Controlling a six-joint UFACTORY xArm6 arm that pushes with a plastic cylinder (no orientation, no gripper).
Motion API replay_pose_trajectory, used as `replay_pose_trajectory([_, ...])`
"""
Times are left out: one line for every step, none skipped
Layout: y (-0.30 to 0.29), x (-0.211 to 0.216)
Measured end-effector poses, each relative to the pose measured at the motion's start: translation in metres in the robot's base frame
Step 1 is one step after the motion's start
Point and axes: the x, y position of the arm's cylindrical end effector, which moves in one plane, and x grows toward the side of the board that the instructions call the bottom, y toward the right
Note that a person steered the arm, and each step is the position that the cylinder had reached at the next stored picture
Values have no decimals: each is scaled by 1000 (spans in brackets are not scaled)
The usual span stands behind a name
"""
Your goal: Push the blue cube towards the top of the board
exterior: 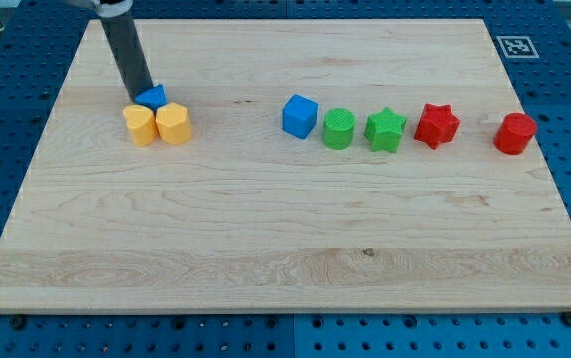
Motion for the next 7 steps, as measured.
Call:
replay_pose_trajectory([0,-13])
replay_pose_trajectory([21,-51])
replay_pose_trajectory([74,-57])
replay_pose_trajectory([111,-36])
replay_pose_trajectory([112,11])
replay_pose_trajectory([118,53])
replay_pose_trajectory([160,65])
